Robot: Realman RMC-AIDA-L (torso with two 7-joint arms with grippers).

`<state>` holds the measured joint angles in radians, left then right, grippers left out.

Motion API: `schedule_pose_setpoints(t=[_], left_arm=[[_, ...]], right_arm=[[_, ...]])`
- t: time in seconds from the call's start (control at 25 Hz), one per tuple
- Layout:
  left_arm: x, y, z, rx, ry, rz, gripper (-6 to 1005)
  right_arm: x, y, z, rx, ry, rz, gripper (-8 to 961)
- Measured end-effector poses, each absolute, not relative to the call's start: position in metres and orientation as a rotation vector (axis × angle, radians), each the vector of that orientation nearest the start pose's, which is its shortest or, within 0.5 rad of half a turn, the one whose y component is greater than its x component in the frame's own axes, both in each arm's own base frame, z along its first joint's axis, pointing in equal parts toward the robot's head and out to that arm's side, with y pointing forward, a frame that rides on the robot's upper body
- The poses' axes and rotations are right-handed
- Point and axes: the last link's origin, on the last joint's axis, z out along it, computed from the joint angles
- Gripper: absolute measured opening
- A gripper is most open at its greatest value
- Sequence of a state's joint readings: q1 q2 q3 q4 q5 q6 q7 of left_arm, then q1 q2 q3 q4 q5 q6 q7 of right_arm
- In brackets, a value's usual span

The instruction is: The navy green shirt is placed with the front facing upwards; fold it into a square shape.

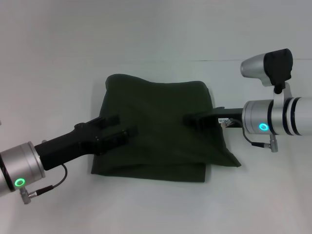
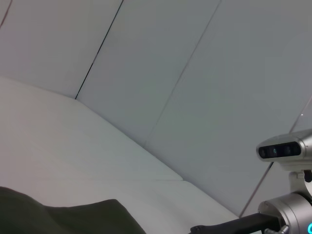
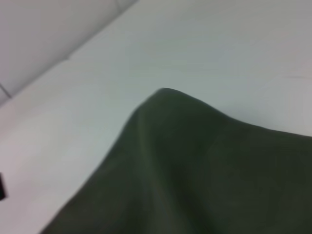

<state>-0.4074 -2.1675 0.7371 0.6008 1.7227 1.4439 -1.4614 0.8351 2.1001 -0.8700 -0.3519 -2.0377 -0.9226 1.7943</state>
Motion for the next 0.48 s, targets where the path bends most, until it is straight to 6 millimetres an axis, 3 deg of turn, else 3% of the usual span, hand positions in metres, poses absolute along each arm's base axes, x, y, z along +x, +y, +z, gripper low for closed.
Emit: schedule_pose_setpoints(t=[0.16,0.48], left_arm=[[-0.2693,0.3118,-0.0269,-2.41,-0.978,-1.014,828],[-0.27,0.3123,-0.0275,-2.406,-0.982,-1.01,827]], right_arm=[[0.2268,0.4137,-0.0763,-2.473,1.062,0.342,-2],[0.2233,0.4167,-0.0672,-2.45,1.033,0.454,-1]])
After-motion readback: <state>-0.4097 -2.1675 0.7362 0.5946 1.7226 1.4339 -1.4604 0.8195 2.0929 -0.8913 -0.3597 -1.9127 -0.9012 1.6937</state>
